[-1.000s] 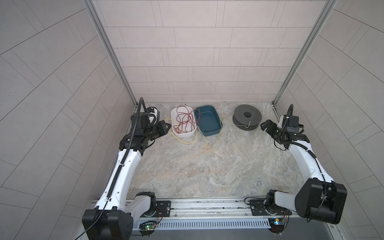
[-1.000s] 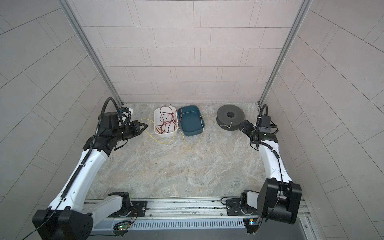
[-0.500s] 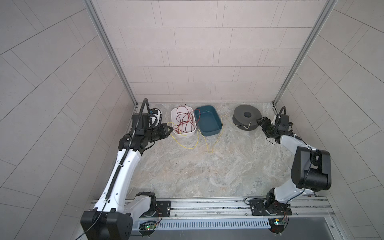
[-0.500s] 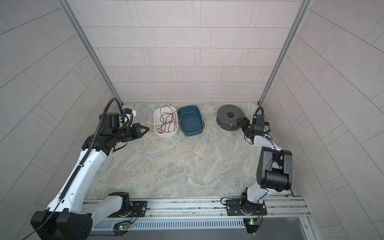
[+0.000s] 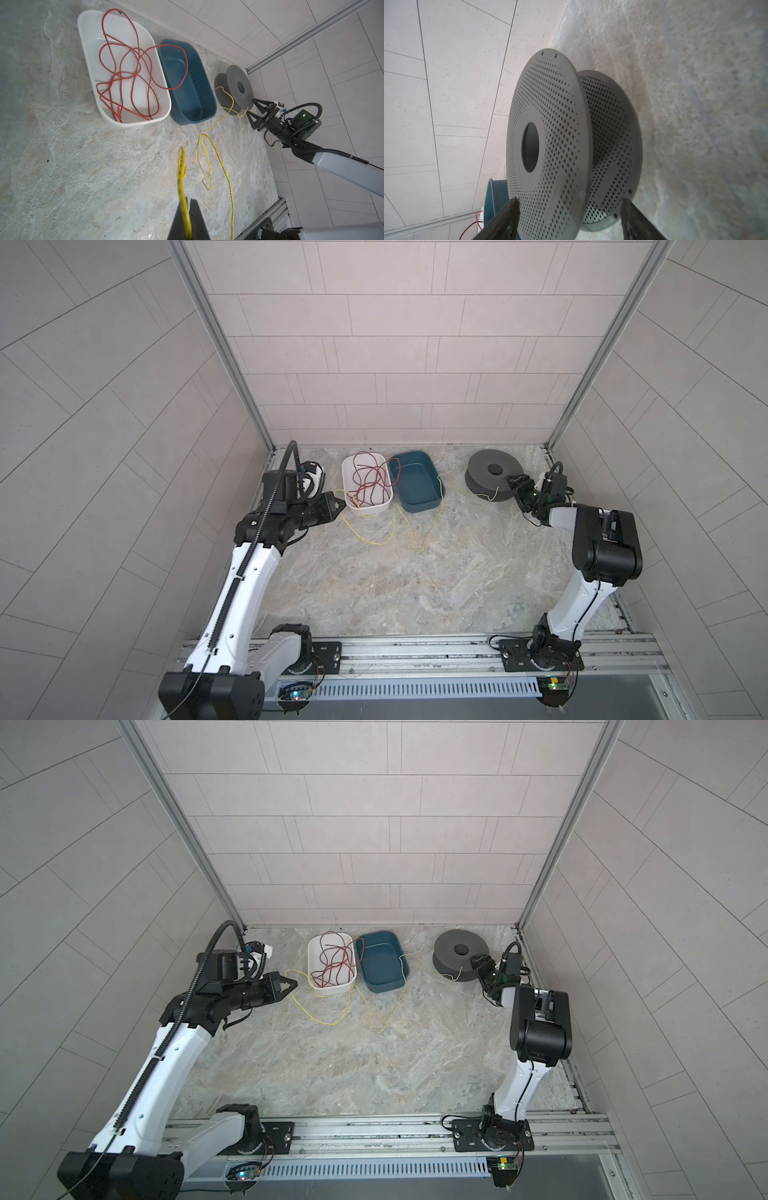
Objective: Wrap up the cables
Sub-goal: 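Move the right gripper to the gray spool and grasp its flange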
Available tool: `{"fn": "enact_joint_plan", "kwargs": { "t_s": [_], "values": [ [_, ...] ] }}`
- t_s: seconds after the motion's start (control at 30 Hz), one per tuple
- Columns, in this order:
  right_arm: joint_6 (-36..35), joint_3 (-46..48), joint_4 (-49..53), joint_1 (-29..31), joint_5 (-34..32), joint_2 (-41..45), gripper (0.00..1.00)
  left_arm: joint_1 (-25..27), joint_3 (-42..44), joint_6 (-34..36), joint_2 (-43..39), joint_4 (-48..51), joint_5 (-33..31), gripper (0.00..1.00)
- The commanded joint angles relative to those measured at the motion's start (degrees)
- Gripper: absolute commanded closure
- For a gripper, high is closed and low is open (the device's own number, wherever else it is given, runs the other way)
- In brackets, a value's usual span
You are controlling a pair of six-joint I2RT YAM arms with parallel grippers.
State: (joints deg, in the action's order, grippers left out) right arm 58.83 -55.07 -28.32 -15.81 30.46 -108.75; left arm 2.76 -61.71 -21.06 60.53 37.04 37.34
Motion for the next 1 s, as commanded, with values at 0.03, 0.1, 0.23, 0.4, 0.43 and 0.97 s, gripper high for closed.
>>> {"fn": "enact_joint_plan", "kwargs": {
  "t_s": [0.03, 0.1, 0.23, 0.4, 0.43, 0.97],
  "values": [
    [3.6, -2.0, -7.0, -0.2, 0.9, -3.9, 0.35, 0.2, 1.0, 0.8, -1.4, 0.3, 1.9, 1.00],
    [3.8, -3.1, -7.5, -0.1, 1.2, -5.1, 0.36, 0.2, 1.1, 1.0, -1.4, 0.8, 1.9, 1.00],
    [5.9, -3.4, -11.7, 0.0, 1.1, -7.2, 0.39, 0.2, 1.2, 0.7, -1.7, 0.8, 2.6, 1.00],
    [9.3, -5.7, -14.9, 0.2, 1.8, -10.6, 0.50, 0.2, 1.7, -0.1, -1.7, 0.2, 3.2, 1.00],
    [9.5, -6.2, -15.5, 0.3, 2.0, -11.2, 0.53, 0.2, 1.8, -0.2, -1.8, 0.0, 3.3, 1.00],
    [13.0, -5.4, -19.6, 0.1, 1.3, -8.2, 1.00, 0.2, 2.3, -2.0, -1.2, -2.4, 6.0, 1.00]
  ]
}}
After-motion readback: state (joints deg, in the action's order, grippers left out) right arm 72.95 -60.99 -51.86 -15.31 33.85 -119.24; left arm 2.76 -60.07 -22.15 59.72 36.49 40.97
